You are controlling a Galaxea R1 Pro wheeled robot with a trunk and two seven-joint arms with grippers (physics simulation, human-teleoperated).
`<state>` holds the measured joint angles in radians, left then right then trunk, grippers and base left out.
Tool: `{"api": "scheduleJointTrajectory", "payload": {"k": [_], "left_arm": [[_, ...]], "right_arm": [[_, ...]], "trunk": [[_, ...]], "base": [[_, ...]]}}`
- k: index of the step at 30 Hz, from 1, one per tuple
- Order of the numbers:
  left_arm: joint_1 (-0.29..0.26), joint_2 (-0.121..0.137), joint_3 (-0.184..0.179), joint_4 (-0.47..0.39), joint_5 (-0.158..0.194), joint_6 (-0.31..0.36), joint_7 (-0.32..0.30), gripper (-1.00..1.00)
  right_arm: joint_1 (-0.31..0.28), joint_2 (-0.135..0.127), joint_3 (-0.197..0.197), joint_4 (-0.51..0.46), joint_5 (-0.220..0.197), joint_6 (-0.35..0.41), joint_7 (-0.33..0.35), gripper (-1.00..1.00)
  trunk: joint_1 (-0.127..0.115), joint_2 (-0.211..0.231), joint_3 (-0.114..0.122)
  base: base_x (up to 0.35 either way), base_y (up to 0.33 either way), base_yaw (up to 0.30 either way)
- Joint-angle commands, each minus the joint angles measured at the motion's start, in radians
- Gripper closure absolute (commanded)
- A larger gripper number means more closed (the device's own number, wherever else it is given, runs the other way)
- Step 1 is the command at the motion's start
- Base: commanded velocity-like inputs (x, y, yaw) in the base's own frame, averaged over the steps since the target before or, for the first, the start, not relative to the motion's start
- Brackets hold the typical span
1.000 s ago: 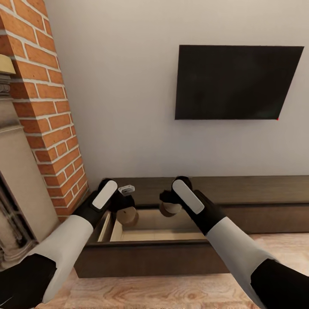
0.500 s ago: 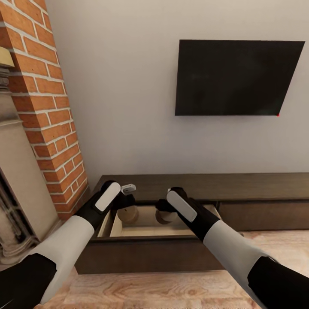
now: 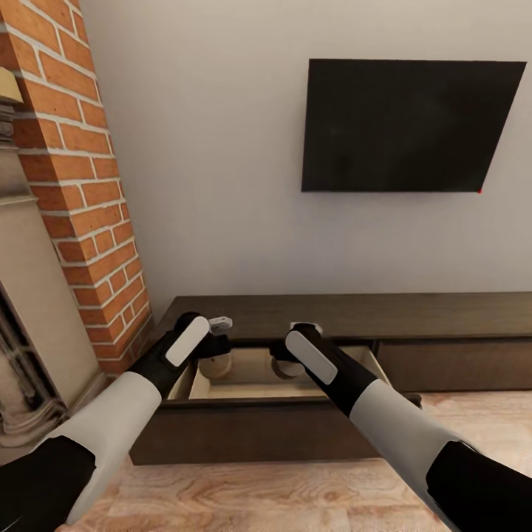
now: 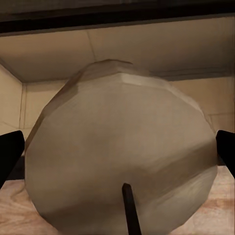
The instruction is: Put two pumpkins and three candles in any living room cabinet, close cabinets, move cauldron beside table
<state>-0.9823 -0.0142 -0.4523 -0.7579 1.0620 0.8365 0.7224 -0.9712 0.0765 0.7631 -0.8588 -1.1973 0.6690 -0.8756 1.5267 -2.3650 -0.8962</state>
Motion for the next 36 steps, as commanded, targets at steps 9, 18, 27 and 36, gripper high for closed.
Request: {"api": "scheduleJointTrajectory", "payload": {"k": [9, 18, 27, 36], "left_arm": [[-0.001, 0.003, -0.009, 0.056, -0.088, -0.036, -0.128, 1.00], [-0.001, 0.003, -0.009, 0.074, -0.173, -0.085, -0.147, 1.00], [-0.001, 0.003, -0.007, 0.074, -0.175, -0.086, -0.165, 1.00], [-0.001, 0.003, -0.008, 0.074, -0.175, -0.087, -0.166, 1.00]], "right_arm": [[-0.001, 0.000, 0.002, -0.002, 0.018, -0.003, -0.008, 1.00], [-0.001, 0.000, 0.003, 0.000, 0.022, -0.053, -0.007, 1.00], [-0.001, -0.001, 0.004, -0.001, 0.021, -0.067, -0.007, 1.00], [-0.001, -0.001, 0.010, -0.002, 0.029, -0.079, -0.006, 1.00]], "trunk": [[0.034, -0.064, -0.029], [0.069, -0.127, -0.058], [0.074, -0.135, -0.068], [0.074, -0.135, -0.068]], "base": [[0.000, 0.000, 0.000], [0.000, 0.000, 0.000], [0.000, 0.000, 0.000], [0.048, 0.000, 0.000]]}}
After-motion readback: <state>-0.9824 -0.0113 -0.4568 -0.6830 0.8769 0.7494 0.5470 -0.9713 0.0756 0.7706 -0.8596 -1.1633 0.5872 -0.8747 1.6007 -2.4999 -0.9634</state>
